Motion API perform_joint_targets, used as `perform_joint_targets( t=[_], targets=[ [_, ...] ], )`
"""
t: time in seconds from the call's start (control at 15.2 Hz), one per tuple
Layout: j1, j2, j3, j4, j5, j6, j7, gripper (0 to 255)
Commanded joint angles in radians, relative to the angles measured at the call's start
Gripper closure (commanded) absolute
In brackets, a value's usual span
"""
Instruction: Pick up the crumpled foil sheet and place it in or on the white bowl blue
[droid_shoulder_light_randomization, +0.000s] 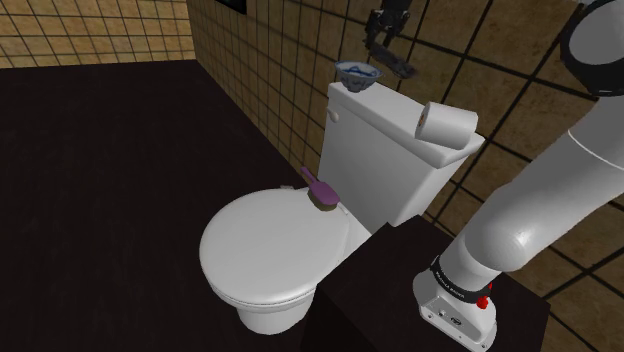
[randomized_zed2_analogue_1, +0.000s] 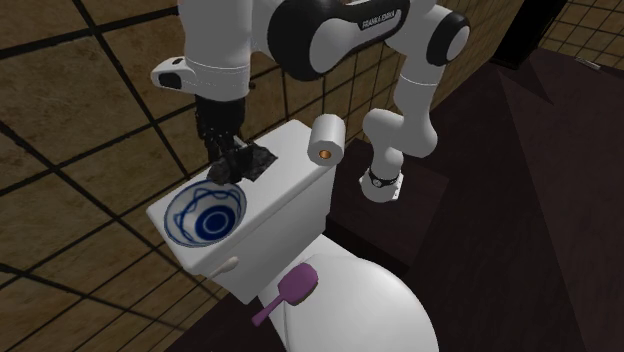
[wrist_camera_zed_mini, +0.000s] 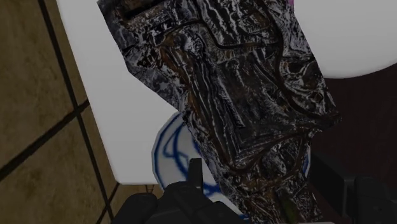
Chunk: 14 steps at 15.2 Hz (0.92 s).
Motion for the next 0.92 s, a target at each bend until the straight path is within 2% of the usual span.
perform_joint_targets(
  t=[0.0,0.2,0.46,0.86],
  targets=[
    [-0.001,0.091,-0.011,0.106,0.03,-0.02,-0.013,255],
    [-0.013,0.236,-0.022,0.286,0.081,-0.061,-0.03,255],
    [-0.056,0.447,-0.026,0.578,0.154,-0.153,-0.045,255],
    [-0.035,0.394,-0.022,0.417,0.134,-0.043,-0.042,255]
  ],
)
